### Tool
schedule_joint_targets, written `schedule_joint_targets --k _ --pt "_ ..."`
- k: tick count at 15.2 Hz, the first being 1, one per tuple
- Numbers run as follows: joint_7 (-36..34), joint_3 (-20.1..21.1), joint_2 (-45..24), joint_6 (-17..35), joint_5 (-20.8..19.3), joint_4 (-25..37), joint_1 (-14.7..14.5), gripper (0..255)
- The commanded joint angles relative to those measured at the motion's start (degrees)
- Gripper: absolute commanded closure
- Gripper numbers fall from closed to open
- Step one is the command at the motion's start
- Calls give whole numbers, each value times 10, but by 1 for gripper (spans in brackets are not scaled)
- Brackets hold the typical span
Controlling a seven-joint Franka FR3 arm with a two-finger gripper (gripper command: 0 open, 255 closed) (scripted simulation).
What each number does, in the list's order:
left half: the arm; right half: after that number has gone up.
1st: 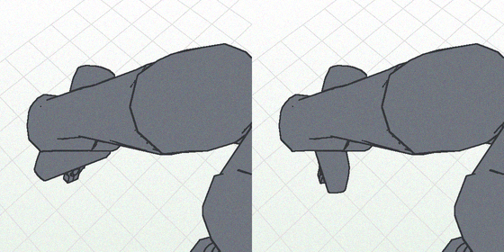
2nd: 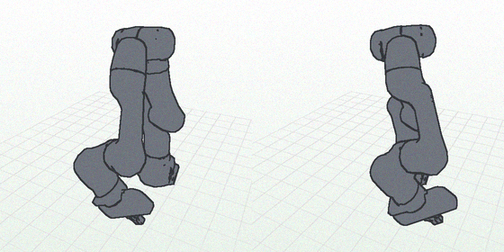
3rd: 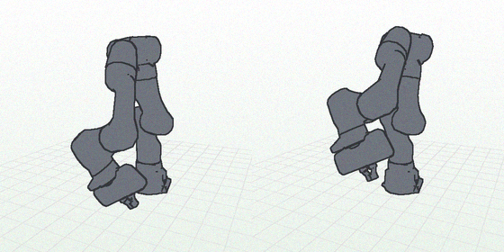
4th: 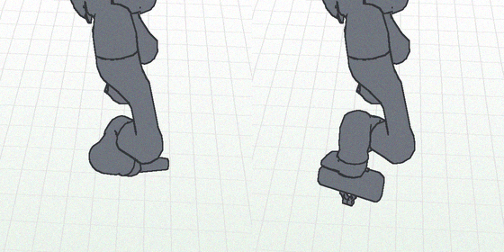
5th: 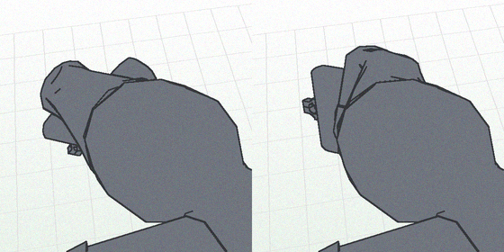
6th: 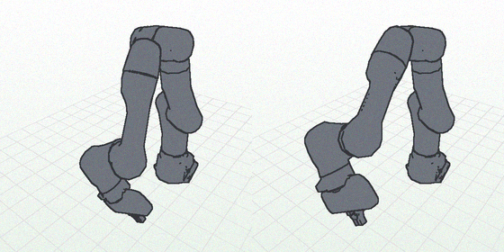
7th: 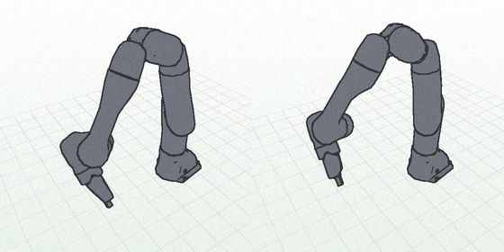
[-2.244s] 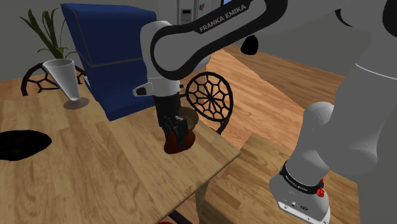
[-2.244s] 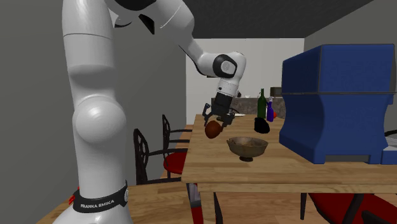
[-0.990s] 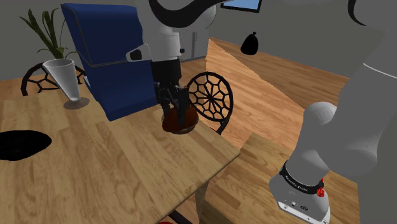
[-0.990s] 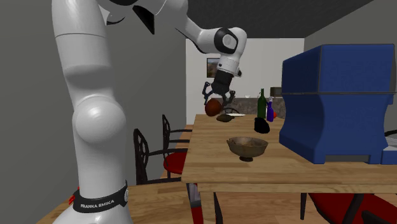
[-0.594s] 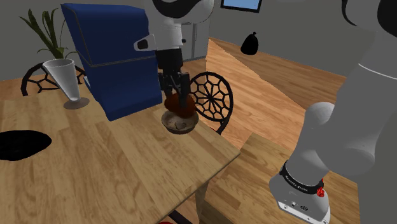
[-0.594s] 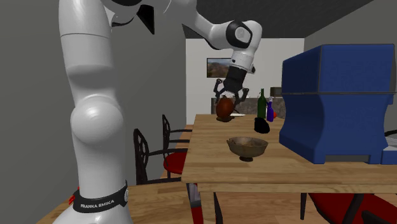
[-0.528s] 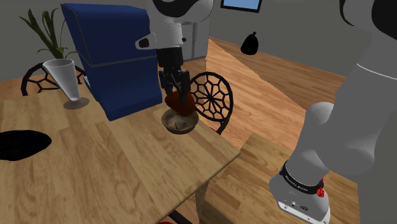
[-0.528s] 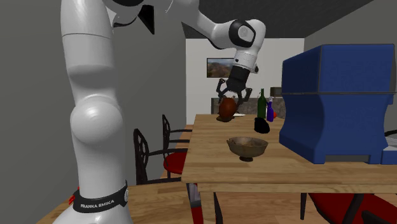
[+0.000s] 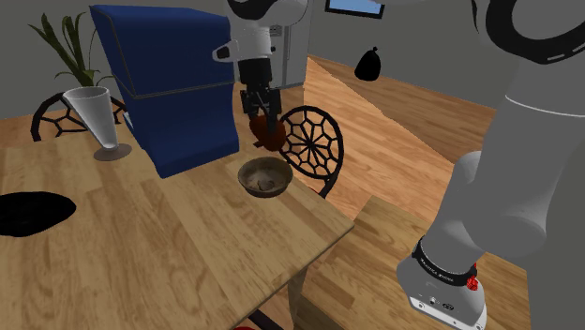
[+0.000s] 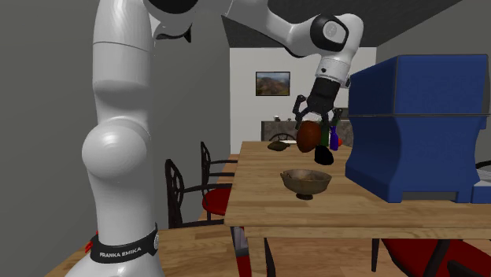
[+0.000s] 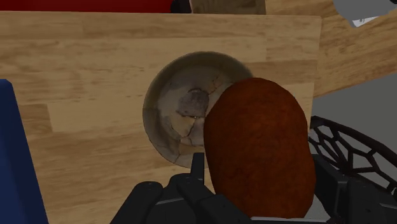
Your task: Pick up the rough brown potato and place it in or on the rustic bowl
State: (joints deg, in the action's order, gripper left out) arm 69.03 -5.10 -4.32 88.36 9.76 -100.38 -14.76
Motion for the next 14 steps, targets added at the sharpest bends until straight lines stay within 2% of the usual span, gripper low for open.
schedule_joint_targets --k 1,14 --pt "8 -3 -9 9 -1 -1 3 255" --pt "22 -2 -25 99 2 -76 2 255"
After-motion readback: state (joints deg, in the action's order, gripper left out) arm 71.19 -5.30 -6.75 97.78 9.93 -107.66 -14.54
